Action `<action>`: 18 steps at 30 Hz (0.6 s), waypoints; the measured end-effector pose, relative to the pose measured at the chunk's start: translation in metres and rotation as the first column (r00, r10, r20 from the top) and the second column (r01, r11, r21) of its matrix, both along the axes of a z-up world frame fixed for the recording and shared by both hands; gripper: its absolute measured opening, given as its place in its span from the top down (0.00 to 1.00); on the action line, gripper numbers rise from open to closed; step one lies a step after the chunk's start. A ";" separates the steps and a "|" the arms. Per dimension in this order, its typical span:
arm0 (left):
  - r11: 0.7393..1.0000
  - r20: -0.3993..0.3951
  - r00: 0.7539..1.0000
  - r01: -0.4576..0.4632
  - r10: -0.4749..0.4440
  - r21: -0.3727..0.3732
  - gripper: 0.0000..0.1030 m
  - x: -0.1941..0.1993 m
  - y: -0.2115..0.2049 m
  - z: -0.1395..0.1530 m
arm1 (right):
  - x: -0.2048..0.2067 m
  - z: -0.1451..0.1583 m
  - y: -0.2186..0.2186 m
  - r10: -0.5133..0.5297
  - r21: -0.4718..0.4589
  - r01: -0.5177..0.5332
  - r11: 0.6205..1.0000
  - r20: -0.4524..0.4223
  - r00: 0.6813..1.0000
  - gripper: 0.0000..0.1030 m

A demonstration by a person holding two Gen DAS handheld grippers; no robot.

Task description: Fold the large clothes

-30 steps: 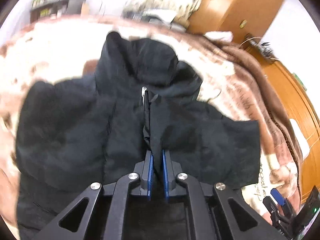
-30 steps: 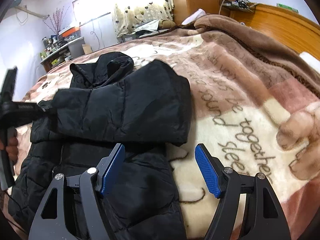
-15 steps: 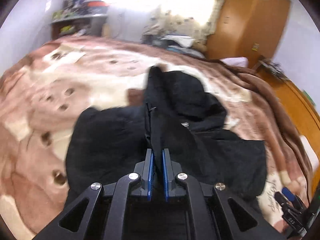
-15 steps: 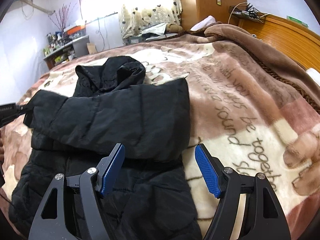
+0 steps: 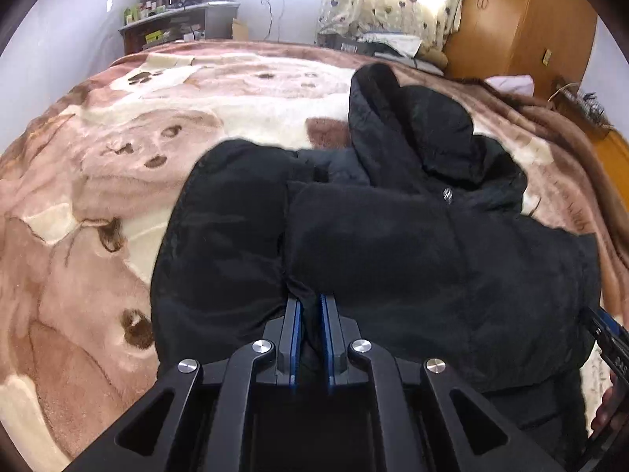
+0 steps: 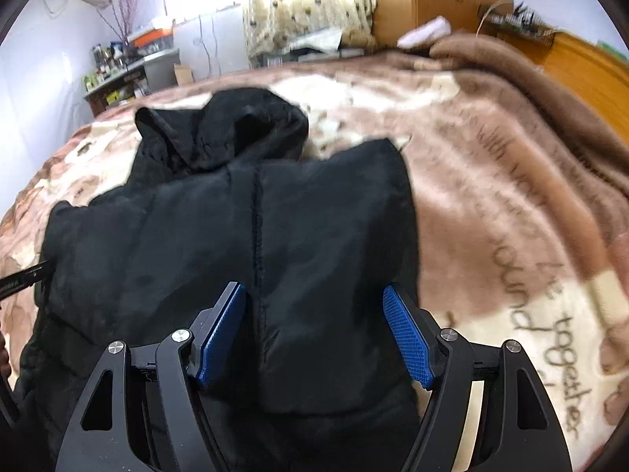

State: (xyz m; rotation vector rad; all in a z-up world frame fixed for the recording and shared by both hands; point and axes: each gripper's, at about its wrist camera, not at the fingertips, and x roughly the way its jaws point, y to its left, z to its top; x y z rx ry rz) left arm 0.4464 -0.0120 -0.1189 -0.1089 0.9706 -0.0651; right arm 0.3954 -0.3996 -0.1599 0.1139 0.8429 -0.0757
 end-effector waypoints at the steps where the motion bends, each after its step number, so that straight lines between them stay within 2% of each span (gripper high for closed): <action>1: 1.000 -0.013 1.000 -0.002 0.001 -0.013 0.89 0.003 0.001 -0.006 | 0.005 -0.007 -0.001 -0.004 -0.010 0.004 1.000 -0.021 1.000 0.30; 3: 1.000 -0.032 0.999 -0.010 0.009 -0.027 0.89 0.006 0.001 -0.011 | 0.015 -0.024 -0.001 0.006 -0.022 -0.007 1.000 -0.063 0.998 0.29; 5: 1.000 -0.032 0.999 -0.001 0.001 -0.004 0.89 0.008 -0.004 -0.014 | 0.019 -0.033 -0.004 0.000 -0.014 -0.001 1.000 -0.079 0.997 0.26; 15: 1.000 -0.060 0.998 0.004 -0.003 0.007 0.88 0.017 -0.006 -0.023 | 0.023 -0.045 0.001 -0.005 -0.040 0.000 0.999 -0.117 0.993 0.24; 18: 0.999 -0.069 0.998 0.007 -0.005 0.034 0.88 0.018 -0.011 -0.021 | 0.024 -0.045 0.001 -0.007 -0.048 0.001 0.999 -0.123 0.992 0.24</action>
